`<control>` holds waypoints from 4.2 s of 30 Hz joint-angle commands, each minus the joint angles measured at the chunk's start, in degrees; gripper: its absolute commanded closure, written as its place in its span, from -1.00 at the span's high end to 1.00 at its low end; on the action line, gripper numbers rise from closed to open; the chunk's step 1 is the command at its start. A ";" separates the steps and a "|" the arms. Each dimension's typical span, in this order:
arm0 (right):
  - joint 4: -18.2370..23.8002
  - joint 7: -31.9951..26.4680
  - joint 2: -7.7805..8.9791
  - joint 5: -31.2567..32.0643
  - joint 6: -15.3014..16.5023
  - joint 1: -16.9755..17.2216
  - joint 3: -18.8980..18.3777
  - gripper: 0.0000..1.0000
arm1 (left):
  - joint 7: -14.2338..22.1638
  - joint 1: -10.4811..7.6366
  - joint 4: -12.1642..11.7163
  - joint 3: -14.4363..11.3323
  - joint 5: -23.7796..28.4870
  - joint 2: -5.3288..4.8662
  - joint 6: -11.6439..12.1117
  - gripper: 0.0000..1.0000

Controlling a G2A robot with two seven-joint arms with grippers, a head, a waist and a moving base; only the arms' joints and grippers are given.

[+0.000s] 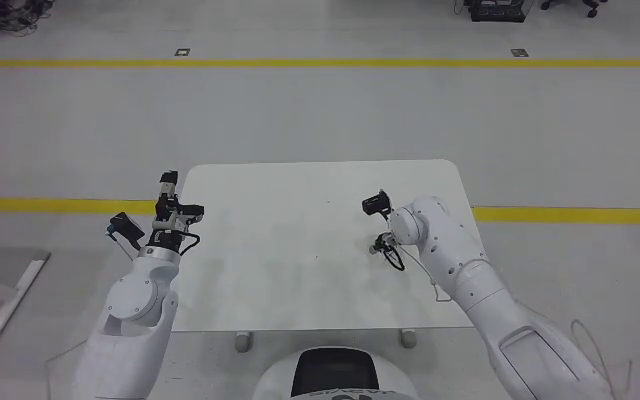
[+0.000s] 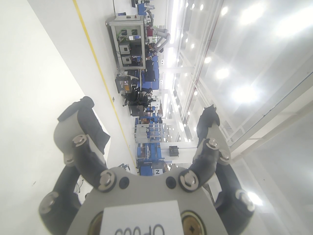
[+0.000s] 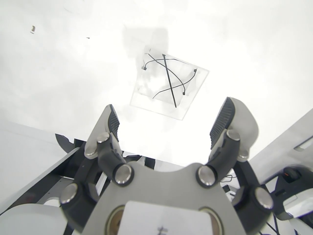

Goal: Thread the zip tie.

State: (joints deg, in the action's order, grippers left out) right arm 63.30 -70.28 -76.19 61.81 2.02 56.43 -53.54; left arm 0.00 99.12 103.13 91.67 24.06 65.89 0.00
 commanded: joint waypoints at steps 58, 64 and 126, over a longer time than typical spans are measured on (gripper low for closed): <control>-4.50 6.63 0.45 -0.46 6.02 0.02 0.85 -0.46 | 0.00 0.00 0.00 0.00 0.00 0.00 0.00 1.00; -8.00 7.66 -0.22 -1.39 6.39 -1.28 2.06 -0.52 | 0.00 0.00 0.00 0.00 0.00 0.00 0.00 1.00; -25.10 14.79 -5.52 -1.74 4.63 -8.15 8.77 -1.00 | 0.00 0.00 0.00 0.00 0.00 0.00 0.00 1.00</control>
State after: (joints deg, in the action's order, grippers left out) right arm 37.77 -55.49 -81.80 59.87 6.80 48.18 -44.66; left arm 0.00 99.12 103.13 91.67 24.06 65.89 0.00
